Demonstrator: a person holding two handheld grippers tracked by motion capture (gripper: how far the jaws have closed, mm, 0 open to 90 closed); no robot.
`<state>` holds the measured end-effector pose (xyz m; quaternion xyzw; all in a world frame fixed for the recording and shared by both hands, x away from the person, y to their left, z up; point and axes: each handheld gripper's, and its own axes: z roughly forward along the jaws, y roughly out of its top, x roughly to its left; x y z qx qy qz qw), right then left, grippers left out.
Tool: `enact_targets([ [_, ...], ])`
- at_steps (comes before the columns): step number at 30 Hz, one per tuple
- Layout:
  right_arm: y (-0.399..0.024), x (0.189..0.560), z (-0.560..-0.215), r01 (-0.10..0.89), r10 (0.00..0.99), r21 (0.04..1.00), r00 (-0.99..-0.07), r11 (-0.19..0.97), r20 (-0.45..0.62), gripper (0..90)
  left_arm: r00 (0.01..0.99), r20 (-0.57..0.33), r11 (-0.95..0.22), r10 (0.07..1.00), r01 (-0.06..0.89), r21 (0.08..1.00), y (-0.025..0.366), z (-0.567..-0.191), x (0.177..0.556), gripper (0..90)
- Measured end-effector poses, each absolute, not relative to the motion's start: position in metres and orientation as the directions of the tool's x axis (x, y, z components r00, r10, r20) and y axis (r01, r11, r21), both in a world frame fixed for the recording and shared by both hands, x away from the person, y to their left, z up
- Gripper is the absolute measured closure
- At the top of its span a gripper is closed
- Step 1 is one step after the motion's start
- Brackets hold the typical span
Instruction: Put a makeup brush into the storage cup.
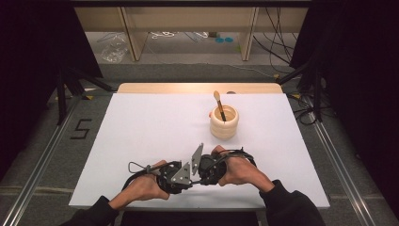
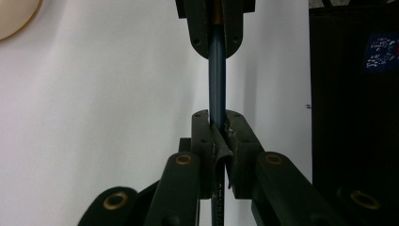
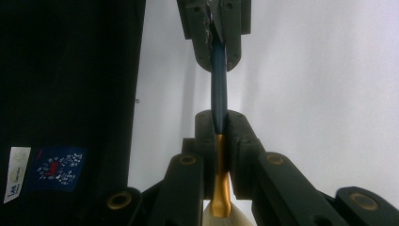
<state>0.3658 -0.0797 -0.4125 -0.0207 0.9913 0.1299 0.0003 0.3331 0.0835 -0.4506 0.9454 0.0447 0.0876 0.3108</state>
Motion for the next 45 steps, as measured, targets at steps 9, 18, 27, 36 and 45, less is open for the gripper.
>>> enact_targets([
  [9,-0.080,0.365,-0.411,-0.032,-0.025,0.279,-0.999,0.960,-0.029,80.9,0.980,0.131,-0.796,0.152,0.043,0.604,0.087,-0.449,0.335,84.1],
  [18,-0.100,0.373,-0.380,0.036,0.100,0.405,-0.985,0.914,-0.139,57.0,0.967,0.121,-0.773,0.223,0.100,0.626,0.096,-0.447,0.345,84.1],
  [27,-0.133,0.385,-0.370,0.180,0.330,0.592,-0.931,0.786,-0.156,43.3,0.931,0.086,-0.703,0.355,0.205,0.681,0.115,-0.442,0.361,84.1],
  [36,-0.154,0.388,-0.389,0.330,0.476,0.692,-0.879,0.642,-0.022,38.6,0.884,0.018,-0.581,0.467,0.291,0.760,0.124,-0.439,0.369,84.1],
  [45,-0.154,0.387,-0.402,0.387,0.505,0.758,-0.859,0.524,0.090,37.3,0.868,-0.034,-0.511,0.495,0.322,0.797,0.126,-0.435,0.368,84.0],
])
